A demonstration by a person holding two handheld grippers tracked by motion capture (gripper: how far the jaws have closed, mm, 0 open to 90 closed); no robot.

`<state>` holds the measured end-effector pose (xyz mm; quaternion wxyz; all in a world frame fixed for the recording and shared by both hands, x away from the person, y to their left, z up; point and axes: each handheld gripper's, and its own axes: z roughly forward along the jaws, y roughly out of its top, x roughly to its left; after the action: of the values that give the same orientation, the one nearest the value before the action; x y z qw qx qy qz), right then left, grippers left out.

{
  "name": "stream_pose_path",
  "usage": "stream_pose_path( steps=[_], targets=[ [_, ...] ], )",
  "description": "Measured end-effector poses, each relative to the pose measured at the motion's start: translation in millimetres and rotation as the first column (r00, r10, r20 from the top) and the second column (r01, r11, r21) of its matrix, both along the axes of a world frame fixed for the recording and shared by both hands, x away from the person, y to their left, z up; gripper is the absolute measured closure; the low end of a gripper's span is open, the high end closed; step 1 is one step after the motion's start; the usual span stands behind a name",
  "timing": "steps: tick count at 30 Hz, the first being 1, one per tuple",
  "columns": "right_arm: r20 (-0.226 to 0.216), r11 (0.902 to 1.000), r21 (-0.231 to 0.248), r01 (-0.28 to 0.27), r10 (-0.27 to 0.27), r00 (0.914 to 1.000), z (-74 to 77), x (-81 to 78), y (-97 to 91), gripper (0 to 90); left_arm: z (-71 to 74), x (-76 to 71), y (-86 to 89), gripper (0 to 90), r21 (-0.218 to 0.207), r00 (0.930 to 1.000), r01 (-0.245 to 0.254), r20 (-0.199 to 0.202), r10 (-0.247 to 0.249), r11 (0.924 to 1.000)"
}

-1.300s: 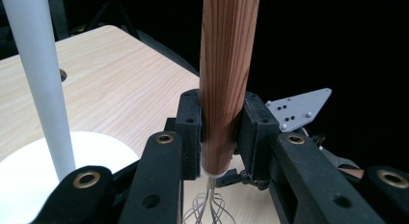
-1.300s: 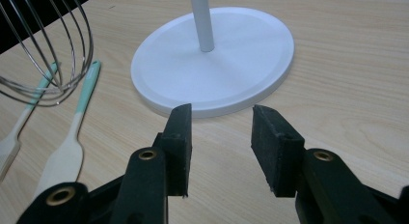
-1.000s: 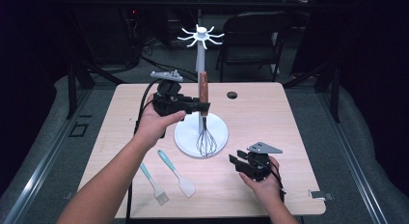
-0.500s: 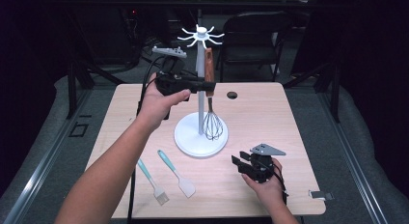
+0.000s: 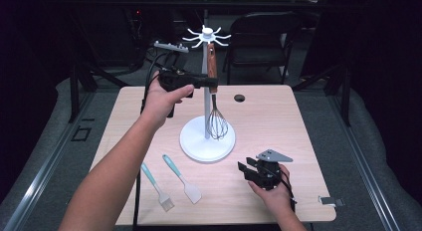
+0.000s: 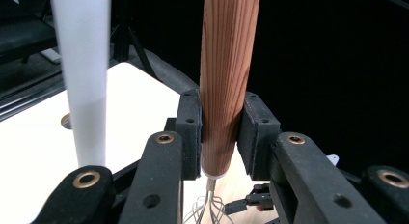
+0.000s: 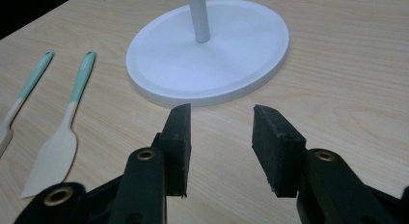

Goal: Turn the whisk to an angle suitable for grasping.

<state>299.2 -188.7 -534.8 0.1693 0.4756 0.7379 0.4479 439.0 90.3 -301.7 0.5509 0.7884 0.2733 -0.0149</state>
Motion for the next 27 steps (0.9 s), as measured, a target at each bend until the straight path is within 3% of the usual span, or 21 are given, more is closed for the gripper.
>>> stream_pose_path(
  steps=[4, 8, 12, 13, 17, 18, 23, 27],
  targets=[
    [0.001, 1.0000, -0.006, 0.001, -0.001, 1.0000, -0.3, 0.3, 0.2, 58.8, -3.2, 1.6, 0.6, 71.4, -0.004, 0.9999, -0.008, -0.006, 0.008, 1.0000],
    [0.002, 0.9999, -0.014, 0.002, -0.002, 1.0000, -0.5, 0.3, 0.1, 58.8, -11.1, 4.2, 4.7, 66.1, 0.002, 0.9981, -0.061, -0.003, 0.061, 0.9981],
    [0.004, 1.0000, -0.009, 0.002, -0.002, 1.0000, -1.3, 0.7, 0.3, 58.6, -18.3, 4.7, 6.9, 57.1, 0.045, 0.9950, -0.100, 0.005, 0.100, 0.9939],
    [0.006, 0.9999, -0.013, 0.003, -0.003, 1.0000, -1.6, 1.1, 0.3, 58.2, -24.0, 4.6, 8.6, 55.3, 0.080, 0.9925, -0.122, 0.016, 0.121, 0.9893],
    [0.008, 0.9996, -0.029, 0.002, -0.002, 1.0000, -2.4, 1.6, 0.2, 56.7, -34.7, 4.2, 12.5, 52.8, 0.097, 0.9909, -0.135, 0.011, 0.134, 0.9861],
    [0.011, 0.9994, -0.035, 0.001, -0.001, 0.9999, -3.1, 1.8, 0.7, 56.4, -42.6, 2.8, 14.8, 52.7, 0.117, 0.9891, -0.148, 0.018, 0.146, 0.9821],
    [0.018, 0.9984, -0.056, 0.002, -0.001, 0.9998, -4.1, 2.2, 1.7, 55.5, -60.7, -3.0, 22.8, 52.1, 0.135, 0.9872, -0.158, 0.002, 0.159, 0.9782],
    [0.042, 0.9975, -0.071, -0.002, 0.005, 0.9991, -4.6, 2.8, 1.8, 54.0, -73.8, -12.6, 31.0, 51.6, 0.145, 0.9849, -0.173, 0.013, 0.173, 0.9742]
  ],
)
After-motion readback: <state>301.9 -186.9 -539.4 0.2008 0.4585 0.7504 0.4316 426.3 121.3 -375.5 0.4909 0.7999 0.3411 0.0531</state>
